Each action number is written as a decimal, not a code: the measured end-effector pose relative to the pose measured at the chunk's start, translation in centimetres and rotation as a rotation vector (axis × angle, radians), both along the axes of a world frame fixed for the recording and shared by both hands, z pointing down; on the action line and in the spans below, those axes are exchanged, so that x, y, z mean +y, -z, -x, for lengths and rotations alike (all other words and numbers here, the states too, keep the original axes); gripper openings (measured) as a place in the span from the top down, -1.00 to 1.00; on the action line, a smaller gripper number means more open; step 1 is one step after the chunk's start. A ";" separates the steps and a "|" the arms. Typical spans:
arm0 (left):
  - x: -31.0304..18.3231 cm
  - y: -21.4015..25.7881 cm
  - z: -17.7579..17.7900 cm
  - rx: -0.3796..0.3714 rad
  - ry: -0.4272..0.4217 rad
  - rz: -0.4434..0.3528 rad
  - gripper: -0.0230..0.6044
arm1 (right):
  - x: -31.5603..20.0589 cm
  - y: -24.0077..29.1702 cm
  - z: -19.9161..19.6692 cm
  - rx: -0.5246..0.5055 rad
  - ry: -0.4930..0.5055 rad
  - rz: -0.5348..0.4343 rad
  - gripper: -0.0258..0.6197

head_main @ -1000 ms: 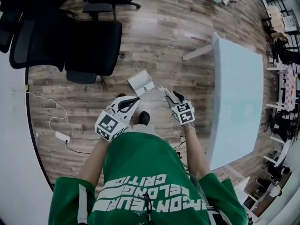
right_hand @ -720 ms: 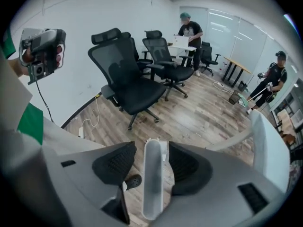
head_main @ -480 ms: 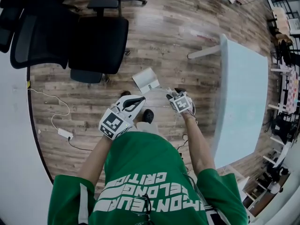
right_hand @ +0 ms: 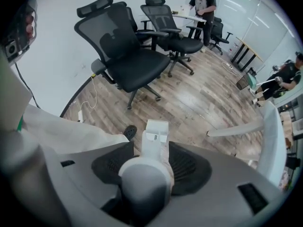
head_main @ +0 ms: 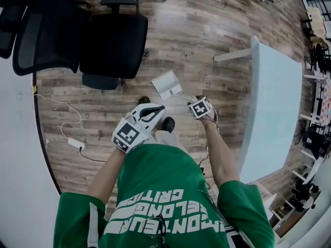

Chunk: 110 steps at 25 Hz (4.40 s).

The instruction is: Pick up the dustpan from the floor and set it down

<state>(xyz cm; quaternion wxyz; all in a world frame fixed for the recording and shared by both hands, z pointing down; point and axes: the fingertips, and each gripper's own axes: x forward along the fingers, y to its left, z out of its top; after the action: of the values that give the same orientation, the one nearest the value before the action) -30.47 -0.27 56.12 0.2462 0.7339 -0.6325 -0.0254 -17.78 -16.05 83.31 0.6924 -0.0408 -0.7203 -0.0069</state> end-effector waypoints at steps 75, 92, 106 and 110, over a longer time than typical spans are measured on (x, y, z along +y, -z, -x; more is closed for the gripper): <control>-1.7 10.2 -21.4 -0.324 0.005 -0.098 0.92 | 3.1 39.9 -32.3 -0.836 -0.345 -0.537 0.56; -1.3 10.9 -23.6 -0.344 -0.015 -0.117 0.92 | 3.9 38.8 -33.8 -0.838 -0.368 -0.519 0.55; -3.5 10.4 -27.5 -0.326 -0.161 -0.132 0.92 | 5.8 34.5 -38.3 -0.728 -0.454 -0.510 0.55; -4.4 10.2 -29.1 -0.317 -0.224 -0.139 0.92 | 6.5 33.3 -40.2 -0.681 -0.488 -0.517 0.55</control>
<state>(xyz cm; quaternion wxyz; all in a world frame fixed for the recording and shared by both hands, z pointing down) -1.36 -4.72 45.90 0.0936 0.8096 -0.5747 0.0747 22.46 -9.54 50.04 0.3865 0.3068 -0.8690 -0.0360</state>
